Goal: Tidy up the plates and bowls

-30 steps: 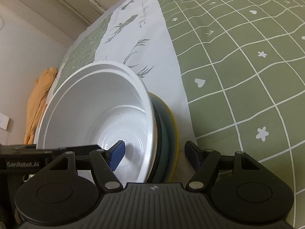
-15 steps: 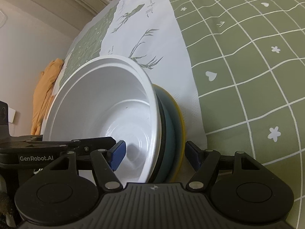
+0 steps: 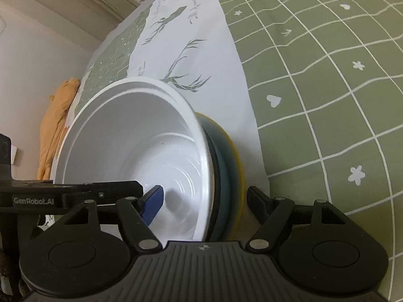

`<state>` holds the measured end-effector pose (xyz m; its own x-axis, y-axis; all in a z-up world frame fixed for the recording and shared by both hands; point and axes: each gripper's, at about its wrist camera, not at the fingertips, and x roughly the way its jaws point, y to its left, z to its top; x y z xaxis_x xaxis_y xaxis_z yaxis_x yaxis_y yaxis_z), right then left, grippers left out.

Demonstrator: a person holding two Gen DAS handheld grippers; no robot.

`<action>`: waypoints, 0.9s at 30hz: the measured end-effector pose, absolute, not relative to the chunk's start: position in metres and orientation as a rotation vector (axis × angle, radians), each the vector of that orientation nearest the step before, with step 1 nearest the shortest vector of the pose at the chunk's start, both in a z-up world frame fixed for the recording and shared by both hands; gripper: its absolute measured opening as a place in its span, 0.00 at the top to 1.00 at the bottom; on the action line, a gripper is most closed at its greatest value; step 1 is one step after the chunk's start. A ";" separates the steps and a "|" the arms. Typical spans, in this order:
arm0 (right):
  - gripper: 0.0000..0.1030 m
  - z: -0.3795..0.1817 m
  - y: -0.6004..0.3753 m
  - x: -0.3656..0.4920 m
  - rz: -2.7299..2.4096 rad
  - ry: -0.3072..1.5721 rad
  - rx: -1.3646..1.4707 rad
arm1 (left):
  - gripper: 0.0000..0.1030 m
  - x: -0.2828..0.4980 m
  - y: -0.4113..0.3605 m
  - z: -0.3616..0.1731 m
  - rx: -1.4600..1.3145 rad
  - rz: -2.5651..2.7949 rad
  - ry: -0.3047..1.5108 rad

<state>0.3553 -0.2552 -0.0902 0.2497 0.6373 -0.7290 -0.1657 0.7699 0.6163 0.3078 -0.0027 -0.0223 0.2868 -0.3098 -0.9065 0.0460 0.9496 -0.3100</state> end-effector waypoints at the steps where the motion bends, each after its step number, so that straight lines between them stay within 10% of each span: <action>1: 0.28 -0.092 -0.256 0.357 0.573 1.204 0.466 | 0.47 0.307 -0.006 -0.022 -0.224 -0.236 1.261; 27: 0.38 -0.087 -0.249 0.352 0.545 1.257 0.505 | 0.41 0.309 -0.008 -0.022 -0.221 -0.255 1.286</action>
